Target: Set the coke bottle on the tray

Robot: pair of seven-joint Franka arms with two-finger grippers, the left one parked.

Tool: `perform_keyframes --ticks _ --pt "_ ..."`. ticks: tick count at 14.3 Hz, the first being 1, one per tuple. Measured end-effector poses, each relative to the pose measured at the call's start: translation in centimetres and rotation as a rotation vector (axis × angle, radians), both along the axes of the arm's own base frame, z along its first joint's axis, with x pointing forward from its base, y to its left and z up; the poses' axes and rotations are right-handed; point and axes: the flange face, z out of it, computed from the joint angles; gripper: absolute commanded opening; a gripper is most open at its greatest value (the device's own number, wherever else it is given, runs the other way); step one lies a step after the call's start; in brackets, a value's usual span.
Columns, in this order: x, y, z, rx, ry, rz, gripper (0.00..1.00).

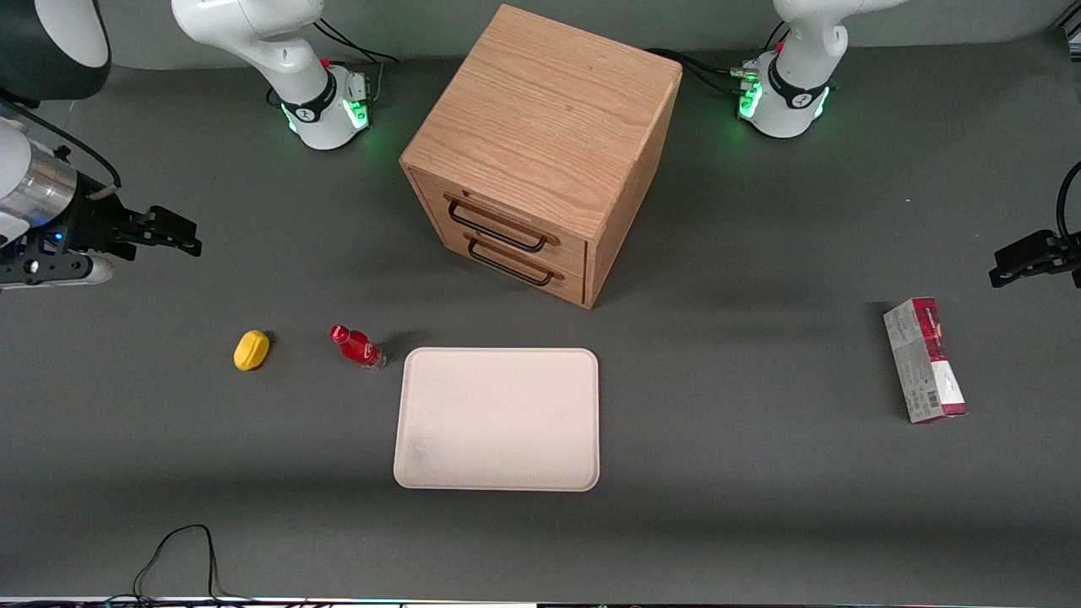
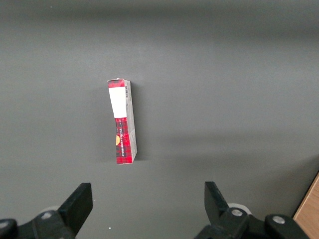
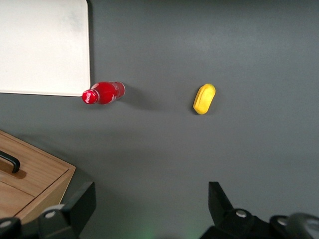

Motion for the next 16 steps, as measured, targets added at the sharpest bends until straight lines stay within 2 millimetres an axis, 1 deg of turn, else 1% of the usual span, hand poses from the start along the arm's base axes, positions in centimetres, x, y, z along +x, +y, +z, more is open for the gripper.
perform_keyframes --ticks 3,12,13,14,15,16 --pt "-0.1 0.3 0.3 -0.001 0.012 0.005 1.0" --pt "0.3 1.1 0.2 -0.004 0.018 0.019 1.0" --pt "0.6 1.7 0.4 -0.005 0.012 0.029 1.0" --pt "0.8 2.8 0.8 -0.007 0.008 0.039 1.0" --pt "1.1 4.5 1.2 -0.011 0.006 0.042 1.0" --pt "1.3 6.7 1.7 -0.016 0.008 0.04 1.0"
